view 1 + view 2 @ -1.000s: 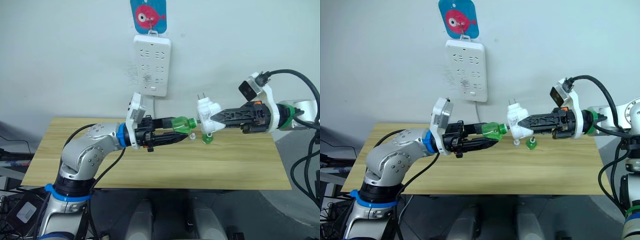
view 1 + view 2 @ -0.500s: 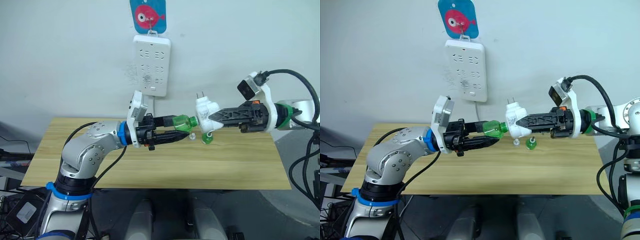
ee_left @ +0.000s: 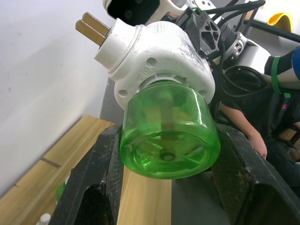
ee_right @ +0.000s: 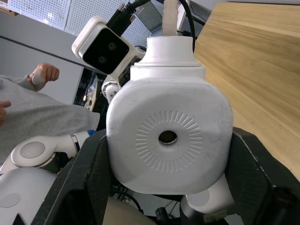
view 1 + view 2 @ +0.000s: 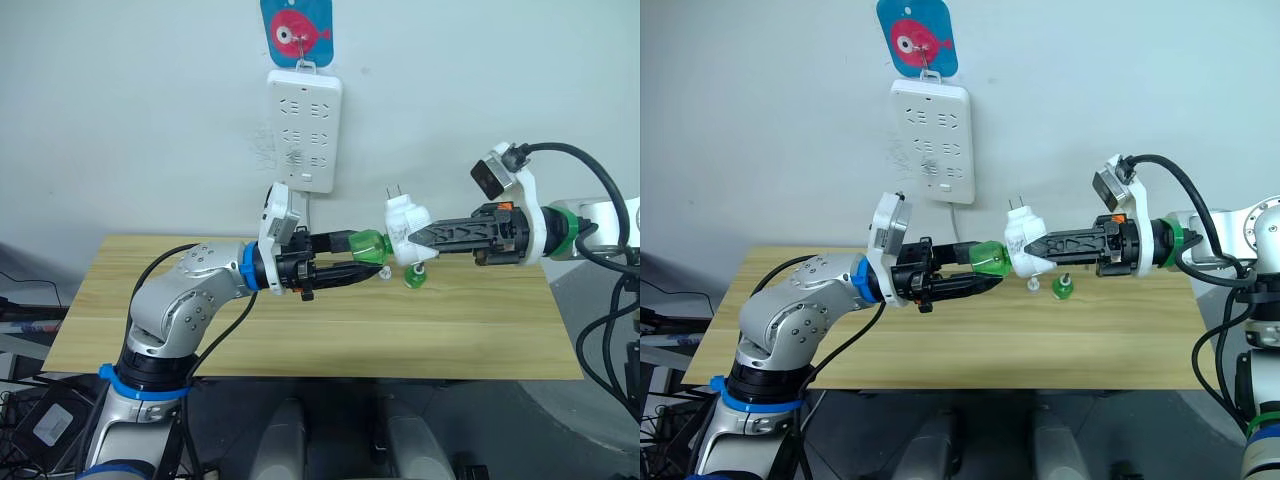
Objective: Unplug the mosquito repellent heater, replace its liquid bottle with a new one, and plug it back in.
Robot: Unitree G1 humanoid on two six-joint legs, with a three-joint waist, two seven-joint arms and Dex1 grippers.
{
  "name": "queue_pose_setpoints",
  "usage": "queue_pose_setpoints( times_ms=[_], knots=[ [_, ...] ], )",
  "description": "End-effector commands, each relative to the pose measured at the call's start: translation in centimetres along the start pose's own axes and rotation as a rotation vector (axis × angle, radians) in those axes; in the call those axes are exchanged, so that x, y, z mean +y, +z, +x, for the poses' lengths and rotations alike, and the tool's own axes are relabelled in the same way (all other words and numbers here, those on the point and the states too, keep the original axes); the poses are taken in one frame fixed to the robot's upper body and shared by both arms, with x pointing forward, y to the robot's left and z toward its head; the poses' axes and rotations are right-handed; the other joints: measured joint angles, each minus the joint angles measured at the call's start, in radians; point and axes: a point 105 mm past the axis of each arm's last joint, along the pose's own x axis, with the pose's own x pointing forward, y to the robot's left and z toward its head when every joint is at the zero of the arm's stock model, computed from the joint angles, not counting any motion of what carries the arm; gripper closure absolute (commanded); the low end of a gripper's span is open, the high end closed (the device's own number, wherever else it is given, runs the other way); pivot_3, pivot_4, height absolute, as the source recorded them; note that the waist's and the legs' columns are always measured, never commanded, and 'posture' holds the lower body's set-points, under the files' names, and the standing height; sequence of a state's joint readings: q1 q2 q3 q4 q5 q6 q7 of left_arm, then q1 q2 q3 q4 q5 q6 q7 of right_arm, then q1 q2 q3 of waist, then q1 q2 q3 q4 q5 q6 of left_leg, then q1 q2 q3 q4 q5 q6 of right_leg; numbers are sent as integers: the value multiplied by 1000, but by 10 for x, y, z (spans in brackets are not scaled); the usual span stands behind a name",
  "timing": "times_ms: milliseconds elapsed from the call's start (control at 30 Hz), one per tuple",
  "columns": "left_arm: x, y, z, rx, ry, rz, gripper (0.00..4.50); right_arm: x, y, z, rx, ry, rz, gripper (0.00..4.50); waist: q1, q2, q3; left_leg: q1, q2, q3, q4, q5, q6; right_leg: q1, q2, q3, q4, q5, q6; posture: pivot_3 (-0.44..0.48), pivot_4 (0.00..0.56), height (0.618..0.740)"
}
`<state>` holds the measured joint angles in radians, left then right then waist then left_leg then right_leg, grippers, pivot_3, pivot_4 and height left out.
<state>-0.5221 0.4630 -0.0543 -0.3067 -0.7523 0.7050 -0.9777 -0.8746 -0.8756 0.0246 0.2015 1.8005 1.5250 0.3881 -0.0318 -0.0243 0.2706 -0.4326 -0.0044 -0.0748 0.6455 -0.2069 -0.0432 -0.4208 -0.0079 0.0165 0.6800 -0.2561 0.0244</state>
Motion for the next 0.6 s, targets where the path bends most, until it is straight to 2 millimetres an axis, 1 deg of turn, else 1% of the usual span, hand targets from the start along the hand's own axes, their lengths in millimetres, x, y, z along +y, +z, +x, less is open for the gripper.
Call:
queue_pose_setpoints(
  times_ms=[33, 67, 133, 167, 200, 233, 367, 533, 600],
  knots=[
    [-11, 8, 16, -29, -79, 52, 2244, 26, -9, 13, 70, 142, -37, 1532, 0, 0, 0, 0, 0, 0, 0, 0, 0, 0, 0, 0, 0, 0, 0, -45, 232, 740],
    [-11, 8, 16, -30, -80, 53, 2244, 26, -10, 13, 74, 144, -34, 1532, 0, 0, 0, 0, 0, 0, 0, 0, 0, 0, 0, 0, 0, 0, 0, -46, 232, 740],
    [-10, 8, 16, -30, -78, 55, 2244, 27, -10, 13, 77, 144, -31, 797, 0, 0, 0, 0, 0, 0, 0, 0, 0, 0, 0, 0, 0, 0, 0, -47, 235, 740],
    [-9, 8, 16, -31, -72, 56, 2244, 26, -10, 13, 77, 132, -34, 543, 0, 0, 0, 0, 0, 0, 0, 0, 0, 0, 0, 0, 0, 0, 0, -47, 235, 740],
    [-6, 9, 16, -34, -58, 62, 2244, 24, -11, 13, 79, 119, -37, 193, 0, 0, 0, 0, 0, 0, 0, 0, 0, 0, 0, 0, 0, 0, 0, -47, 235, 740],
    [-3, 9, 15, -38, -45, 68, 2244, 23, -13, 13, 81, 110, -39, 55, 0, 0, 0, 0, 0, 0, 0, 0, 0, 0, 0, 0, 0, 0, 0, -46, 236, 740],
    [3, 12, 13, -43, -21, 77, 2244, 19, -25, 13, 122, 79, -51, 55, 0, 0, 0, 0, 0, 0, 0, 0, 0, 0, 0, 0, 0, 0, 0, -44, 237, 740],
    [4, 13, 13, -43, -23, 82, 2244, 21, -35, 15, 169, 86, -70, 55, 0, 0, 0, 0, 0, 0, 0, 0, 0, 0, 0, 0, 0, 0, 0, -45, 238, 740],
    [5, 15, 12, -44, -23, 86, 2244, 19, -44, 11, 208, 63, -81, 55, 0, 0, 0, 0, 0, 0, 0, 0, 0, 0, 1, 0, 0, 0, 1, -42, 238, 740]
  ],
)
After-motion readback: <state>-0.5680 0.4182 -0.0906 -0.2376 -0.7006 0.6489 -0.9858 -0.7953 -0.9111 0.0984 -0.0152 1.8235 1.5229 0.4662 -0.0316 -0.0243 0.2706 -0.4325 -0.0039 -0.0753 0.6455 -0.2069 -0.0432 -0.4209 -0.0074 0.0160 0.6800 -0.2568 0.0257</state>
